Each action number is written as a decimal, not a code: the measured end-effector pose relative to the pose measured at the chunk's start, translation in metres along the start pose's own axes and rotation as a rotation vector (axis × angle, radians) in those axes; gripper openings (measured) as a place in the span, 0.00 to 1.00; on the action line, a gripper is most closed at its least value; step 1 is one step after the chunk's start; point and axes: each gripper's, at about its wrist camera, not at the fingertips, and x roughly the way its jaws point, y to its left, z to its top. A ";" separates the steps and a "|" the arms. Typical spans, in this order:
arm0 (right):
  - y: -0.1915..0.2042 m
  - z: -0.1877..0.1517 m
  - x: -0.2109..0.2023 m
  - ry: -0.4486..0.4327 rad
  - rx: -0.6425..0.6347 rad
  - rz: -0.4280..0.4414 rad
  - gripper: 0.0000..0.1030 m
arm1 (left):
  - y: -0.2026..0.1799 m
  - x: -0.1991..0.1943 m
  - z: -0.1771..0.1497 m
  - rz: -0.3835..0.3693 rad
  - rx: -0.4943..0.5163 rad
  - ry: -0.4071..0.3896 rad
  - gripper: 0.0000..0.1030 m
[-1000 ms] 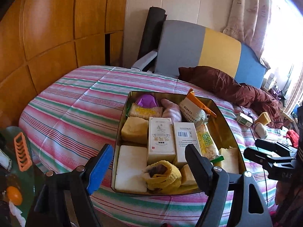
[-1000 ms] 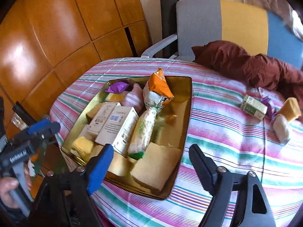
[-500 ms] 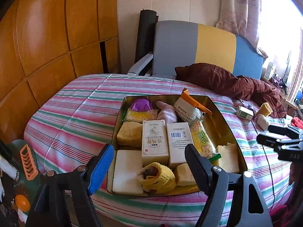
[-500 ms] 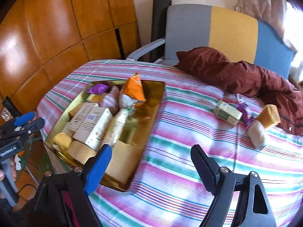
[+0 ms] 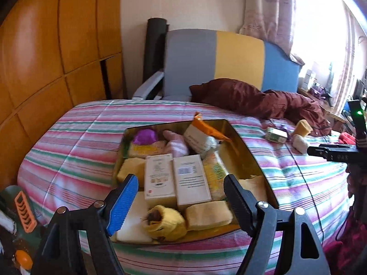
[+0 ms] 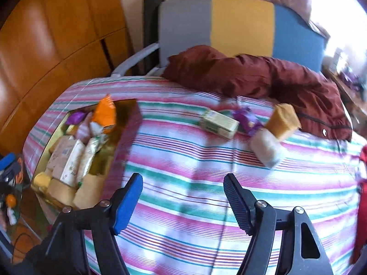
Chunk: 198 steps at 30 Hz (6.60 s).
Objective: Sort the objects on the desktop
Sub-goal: 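Grasp the purple snack pack with the right tool while the left tool grasps the green-white box, then drop the green-white box and purple pack into the gold tray with both tools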
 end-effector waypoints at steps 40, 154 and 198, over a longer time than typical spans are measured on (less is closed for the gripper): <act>-0.110 0.105 0.153 0.143 0.008 -0.062 0.48 | -0.130 0.106 0.074 -0.443 0.075 0.285 0.76; 0.155 -0.026 0.017 0.053 -0.227 0.262 0.38 | 0.077 0.018 -0.017 -0.121 -0.170 0.050 0.70; 0.107 -0.010 0.011 -0.004 0.006 0.200 0.65 | 0.061 0.045 0.018 -0.151 -0.152 0.108 0.64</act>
